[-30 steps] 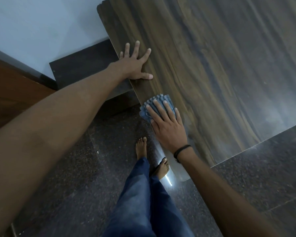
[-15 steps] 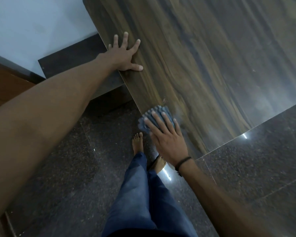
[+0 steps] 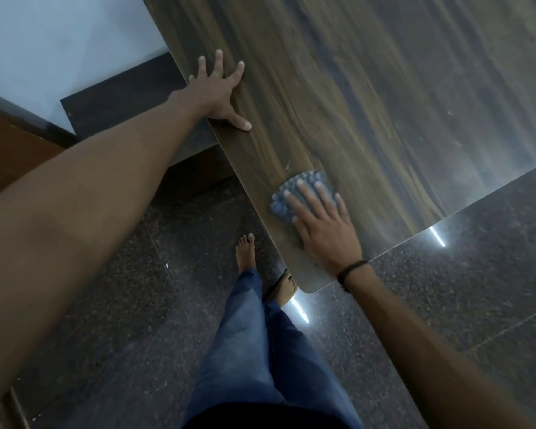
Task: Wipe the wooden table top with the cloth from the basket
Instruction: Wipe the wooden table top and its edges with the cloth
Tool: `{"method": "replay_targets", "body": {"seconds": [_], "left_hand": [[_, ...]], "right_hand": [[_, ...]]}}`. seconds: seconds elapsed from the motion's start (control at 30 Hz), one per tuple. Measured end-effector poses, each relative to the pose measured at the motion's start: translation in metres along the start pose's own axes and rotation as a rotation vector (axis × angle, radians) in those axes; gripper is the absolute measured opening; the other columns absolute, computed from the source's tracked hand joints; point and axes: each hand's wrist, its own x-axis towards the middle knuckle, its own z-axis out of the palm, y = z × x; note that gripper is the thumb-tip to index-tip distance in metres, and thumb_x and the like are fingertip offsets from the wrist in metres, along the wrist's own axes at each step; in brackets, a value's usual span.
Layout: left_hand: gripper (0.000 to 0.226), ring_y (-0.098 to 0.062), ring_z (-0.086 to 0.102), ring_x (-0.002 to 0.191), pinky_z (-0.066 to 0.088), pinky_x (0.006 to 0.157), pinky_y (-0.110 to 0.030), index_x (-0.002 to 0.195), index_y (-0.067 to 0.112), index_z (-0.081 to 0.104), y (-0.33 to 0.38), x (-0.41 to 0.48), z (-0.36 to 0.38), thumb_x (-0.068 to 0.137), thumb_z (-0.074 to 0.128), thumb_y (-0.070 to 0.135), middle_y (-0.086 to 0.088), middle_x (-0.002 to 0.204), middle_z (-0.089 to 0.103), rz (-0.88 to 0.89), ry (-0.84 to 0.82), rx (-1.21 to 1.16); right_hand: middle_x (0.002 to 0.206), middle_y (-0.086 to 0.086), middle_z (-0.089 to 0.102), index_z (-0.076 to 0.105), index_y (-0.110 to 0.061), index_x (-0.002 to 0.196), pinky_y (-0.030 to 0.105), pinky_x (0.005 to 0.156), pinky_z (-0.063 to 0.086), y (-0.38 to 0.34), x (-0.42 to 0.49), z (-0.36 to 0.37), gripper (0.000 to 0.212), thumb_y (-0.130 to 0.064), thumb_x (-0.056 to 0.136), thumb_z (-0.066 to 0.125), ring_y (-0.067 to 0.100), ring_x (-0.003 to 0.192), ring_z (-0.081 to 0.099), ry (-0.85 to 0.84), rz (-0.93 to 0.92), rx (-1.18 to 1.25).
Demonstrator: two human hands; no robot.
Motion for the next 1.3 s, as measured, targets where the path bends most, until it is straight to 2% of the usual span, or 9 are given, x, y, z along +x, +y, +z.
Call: {"method": "replay_targets", "body": {"seconds": [0.13, 0.27, 0.37, 0.57, 0.7, 0.77, 0.97, 1.17, 1.3], "left_hand": [[0.130, -0.044, -0.022, 0.147, 0.001, 0.118, -0.066, 0.157, 0.036, -0.013, 0.004, 0.000, 0.000, 0.069, 0.078, 0.064, -0.009, 0.163, -0.027, -0.019, 0.034, -0.003], [0.131, -0.042, -0.021, 0.148, 0.002, 0.117, -0.066, 0.157, 0.038, -0.013, 0.004, -0.001, 0.001, 0.067, 0.079, 0.063, -0.008, 0.163, -0.027, -0.022, 0.038, -0.007], [0.132, -0.043, -0.022, 0.148, 0.002, 0.117, -0.067, 0.157, 0.038, -0.013, 0.003, -0.001, 0.001, 0.066, 0.079, 0.064, -0.008, 0.163, -0.028, -0.020, 0.027, -0.020], [0.131, -0.043, -0.019, 0.148, 0.004, 0.117, -0.067, 0.157, 0.038, -0.011, 0.002, 0.001, 0.002, 0.066, 0.080, 0.064, -0.008, 0.164, -0.025, -0.019, 0.065, -0.007], [0.130, -0.042, -0.019, 0.149, 0.004, 0.117, -0.067, 0.157, 0.038, -0.011, 0.004, -0.003, 0.002, 0.067, 0.080, 0.062, -0.008, 0.164, -0.025, -0.027, 0.056, -0.011], [0.129, -0.041, -0.019, 0.149, 0.004, 0.116, -0.067, 0.158, 0.038, -0.010, 0.005, -0.004, 0.001, 0.068, 0.080, 0.061, -0.007, 0.164, -0.025, -0.018, 0.053, -0.022], [0.127, -0.041, -0.018, 0.149, 0.005, 0.115, -0.068, 0.158, 0.036, -0.008, 0.005, -0.005, 0.002, 0.070, 0.080, 0.058, -0.008, 0.165, -0.023, -0.009, 0.079, -0.016], [0.130, -0.040, -0.020, 0.149, 0.004, 0.116, -0.068, 0.158, 0.038, -0.011, 0.007, -0.008, 0.000, 0.068, 0.081, 0.059, -0.006, 0.164, -0.026, -0.027, 0.035, -0.029], [0.130, -0.040, -0.021, 0.149, 0.004, 0.116, -0.069, 0.157, 0.039, -0.011, 0.007, -0.005, -0.001, 0.067, 0.081, 0.060, -0.006, 0.164, -0.026, -0.038, 0.037, -0.029]], "right_hand": [[0.169, -0.005, 0.012, 0.017, -0.038, 0.159, 0.056, 0.124, 0.011, -0.018, 0.057, -0.008, 0.054, -0.042, 0.107, 0.028, 0.025, 0.156, 0.004, 0.070, 0.265, 0.103], [0.169, -0.004, 0.009, 0.015, -0.036, 0.160, 0.057, 0.123, 0.011, -0.059, 0.019, 0.012, 0.055, -0.042, 0.107, 0.027, 0.027, 0.156, 0.002, 0.017, 0.015, 0.026], [0.168, -0.006, 0.012, 0.018, -0.036, 0.160, 0.055, 0.123, 0.015, -0.048, -0.038, 0.018, 0.054, -0.043, 0.107, 0.028, 0.024, 0.156, 0.005, 0.001, -0.036, -0.010], [0.168, -0.007, 0.012, 0.019, -0.039, 0.159, 0.055, 0.124, 0.012, -0.038, 0.031, 0.002, 0.053, -0.042, 0.107, 0.028, 0.022, 0.156, 0.003, 0.096, 0.316, 0.117], [0.168, -0.004, 0.014, 0.020, -0.035, 0.160, 0.056, 0.124, 0.012, -0.060, -0.017, 0.018, 0.053, -0.041, 0.108, 0.029, 0.025, 0.156, 0.004, 0.041, 0.050, 0.033], [0.168, -0.005, 0.014, 0.019, -0.036, 0.160, 0.055, 0.123, 0.014, -0.048, -0.062, 0.023, 0.053, -0.044, 0.108, 0.025, 0.024, 0.156, 0.005, 0.001, 0.017, -0.019], [0.168, -0.007, 0.012, 0.019, -0.039, 0.159, 0.054, 0.124, 0.008, -0.026, -0.037, 0.012, 0.052, -0.043, 0.108, 0.028, 0.021, 0.156, 0.001, 0.088, 0.393, 0.099], [0.169, -0.006, 0.012, 0.018, -0.036, 0.160, 0.055, 0.123, 0.014, -0.053, -0.101, 0.032, 0.056, -0.042, 0.106, 0.033, 0.024, 0.156, 0.005, 0.006, -0.004, -0.018], [0.167, -0.007, 0.016, 0.017, -0.041, 0.158, 0.060, 0.121, 0.017, -0.002, -0.104, 0.022, 0.052, -0.044, 0.107, 0.026, 0.023, 0.156, 0.006, 0.000, 0.107, 0.008]]}}
